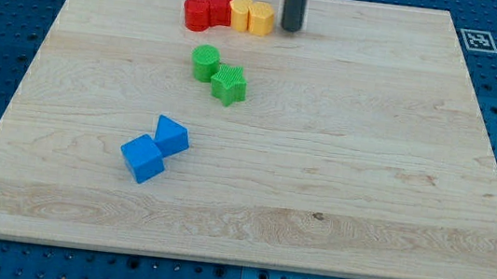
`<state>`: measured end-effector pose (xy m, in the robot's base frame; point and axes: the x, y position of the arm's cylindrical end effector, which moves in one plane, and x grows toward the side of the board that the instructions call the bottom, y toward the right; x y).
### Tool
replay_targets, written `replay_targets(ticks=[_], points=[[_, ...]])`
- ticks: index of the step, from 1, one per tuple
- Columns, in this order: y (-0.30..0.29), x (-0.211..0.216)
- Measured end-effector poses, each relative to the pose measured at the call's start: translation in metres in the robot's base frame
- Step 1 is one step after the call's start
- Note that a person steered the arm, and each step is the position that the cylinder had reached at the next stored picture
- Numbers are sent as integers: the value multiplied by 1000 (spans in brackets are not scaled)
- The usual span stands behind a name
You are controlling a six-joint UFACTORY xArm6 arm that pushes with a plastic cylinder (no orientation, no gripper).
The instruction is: Nudge green circle a bit down
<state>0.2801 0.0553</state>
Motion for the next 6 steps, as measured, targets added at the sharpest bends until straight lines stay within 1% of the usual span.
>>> replay_targets(ticks=[2, 3, 4, 5, 6], points=[[11, 12], [17, 48], [-46, 67], [-122, 62], [-184, 35]])
